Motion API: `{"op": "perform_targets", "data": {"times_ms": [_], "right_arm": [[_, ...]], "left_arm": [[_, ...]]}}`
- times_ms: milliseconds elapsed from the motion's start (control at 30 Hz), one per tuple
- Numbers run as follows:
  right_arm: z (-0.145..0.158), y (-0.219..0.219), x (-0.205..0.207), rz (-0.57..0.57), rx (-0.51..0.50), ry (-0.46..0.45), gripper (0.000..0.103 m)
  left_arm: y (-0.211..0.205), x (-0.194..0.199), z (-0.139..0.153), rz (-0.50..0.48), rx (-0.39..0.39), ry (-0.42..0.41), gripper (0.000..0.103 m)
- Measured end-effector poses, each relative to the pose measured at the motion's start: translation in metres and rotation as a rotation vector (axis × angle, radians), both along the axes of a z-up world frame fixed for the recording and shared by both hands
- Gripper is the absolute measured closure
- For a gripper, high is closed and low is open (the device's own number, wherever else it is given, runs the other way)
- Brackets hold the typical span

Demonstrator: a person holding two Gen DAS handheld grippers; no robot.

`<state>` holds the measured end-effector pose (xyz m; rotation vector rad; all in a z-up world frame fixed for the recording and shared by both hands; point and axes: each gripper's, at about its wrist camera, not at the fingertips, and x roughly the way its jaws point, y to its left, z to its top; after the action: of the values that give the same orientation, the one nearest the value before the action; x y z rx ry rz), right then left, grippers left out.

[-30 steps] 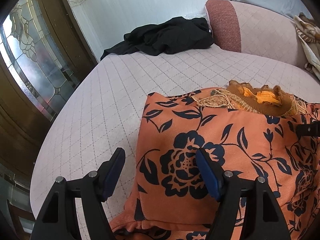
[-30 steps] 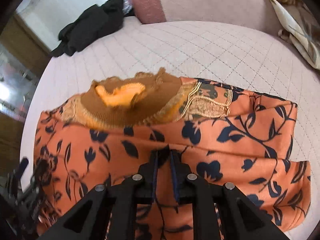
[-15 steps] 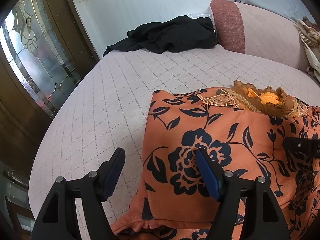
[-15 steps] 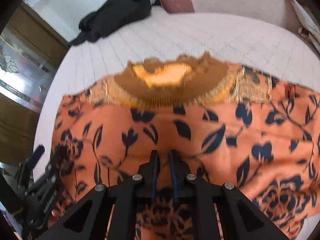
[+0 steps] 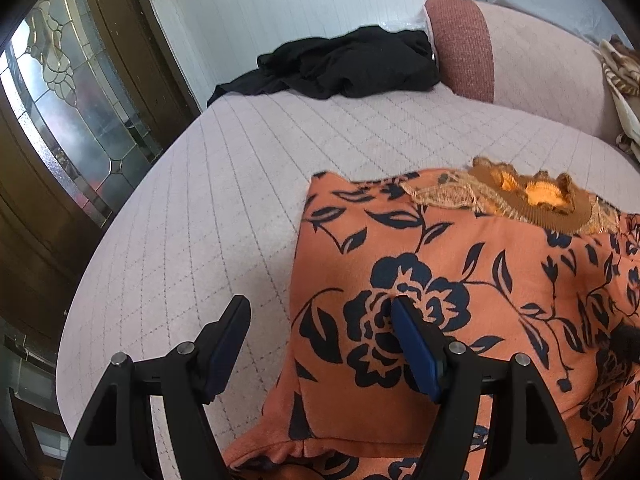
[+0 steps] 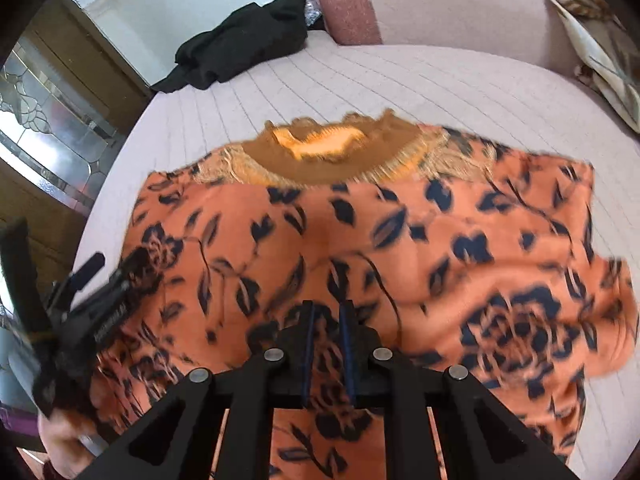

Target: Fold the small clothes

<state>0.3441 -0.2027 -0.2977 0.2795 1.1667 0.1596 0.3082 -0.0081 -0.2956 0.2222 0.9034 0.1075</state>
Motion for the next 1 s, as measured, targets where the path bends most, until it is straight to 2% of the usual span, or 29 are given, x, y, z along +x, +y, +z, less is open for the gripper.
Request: {"op": "perform_targets", "data": {"times_ms": [100, 300, 433, 533, 600, 667, 733, 833, 933, 1000], "right_arm": [[-0.014, -0.003, -0.009, 0.008, -0.023, 0.038, 0.088], [-0.002, -0.008, -0.023, 0.032, -0.045, 0.005, 0.088], [0.009, -0.048, -0.032, -0.098, -0.111, -0.032, 0.088], [-0.004, -0.071, -0.036, -0.187, -0.223, 0.004, 0.088], [-0.017, -0.082, -0.039, -0.196, -0.176, 0.034, 0.088], [-0.016, -0.081, -0.044, -0.191, -0.181, 0.002, 0.088], [-0.011, -0.075, -0.048, -0.162, -0.210, 0.018, 0.088], [0.002, -0.074, -0.053, -0.168, -0.182, -0.006, 0.088], [0.012, -0.082, -0.062, -0.248, -0.188, -0.057, 0.088], [0.006, -0.094, -0.065, -0.310, -0.186, -0.043, 0.088]], "left_arm": [[-0.001, -0.001, -0.002, -0.004, 0.014, 0.003, 0.029], [0.002, -0.002, 0.004, 0.004, -0.001, -0.013, 0.029], [-0.003, -0.002, 0.006, -0.026, -0.017, -0.009, 0.029], [-0.015, -0.004, -0.001, -0.074, 0.014, 0.015, 0.025], [-0.023, -0.005, -0.006, -0.103, 0.049, 0.027, 0.025], [-0.026, -0.007, -0.006, -0.107, 0.070, 0.020, 0.025], [-0.023, -0.007, -0.003, -0.104, 0.053, 0.017, 0.025], [-0.016, -0.010, 0.003, -0.085, 0.033, -0.002, 0.025], [-0.010, -0.010, 0.006, -0.065, 0.054, -0.023, 0.025], [-0.006, -0.008, 0.004, -0.045, 0.073, -0.013, 0.024]]}}
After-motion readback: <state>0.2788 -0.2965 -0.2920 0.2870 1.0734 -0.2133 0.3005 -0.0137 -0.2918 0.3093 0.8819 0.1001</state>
